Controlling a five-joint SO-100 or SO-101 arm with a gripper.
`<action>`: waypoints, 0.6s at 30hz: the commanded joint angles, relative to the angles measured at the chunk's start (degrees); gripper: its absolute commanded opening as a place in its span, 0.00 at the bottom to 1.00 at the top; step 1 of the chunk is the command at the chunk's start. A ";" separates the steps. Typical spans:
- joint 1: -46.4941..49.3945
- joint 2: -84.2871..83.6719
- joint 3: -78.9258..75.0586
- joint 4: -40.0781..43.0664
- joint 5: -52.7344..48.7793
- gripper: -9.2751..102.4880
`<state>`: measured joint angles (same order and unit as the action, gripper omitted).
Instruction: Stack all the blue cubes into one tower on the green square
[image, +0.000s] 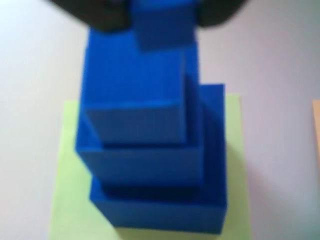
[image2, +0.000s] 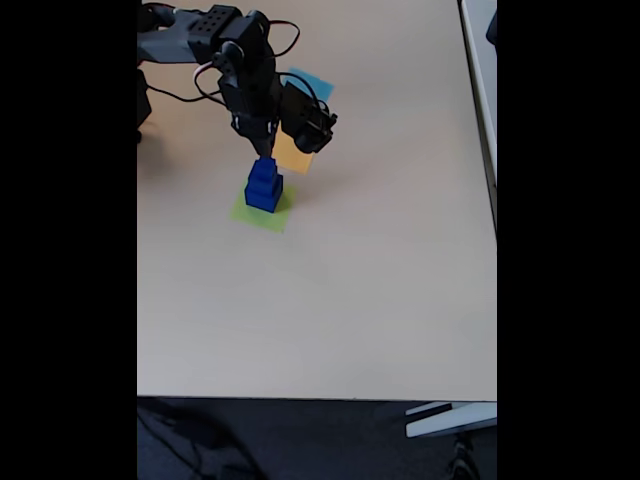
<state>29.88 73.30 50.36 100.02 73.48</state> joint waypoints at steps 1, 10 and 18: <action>0.35 3.60 -0.26 -1.05 0.00 0.08; 0.44 3.34 0.88 -1.58 0.00 0.08; 0.79 3.25 0.88 -2.29 -0.44 0.08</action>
<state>30.41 73.30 51.50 98.96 73.48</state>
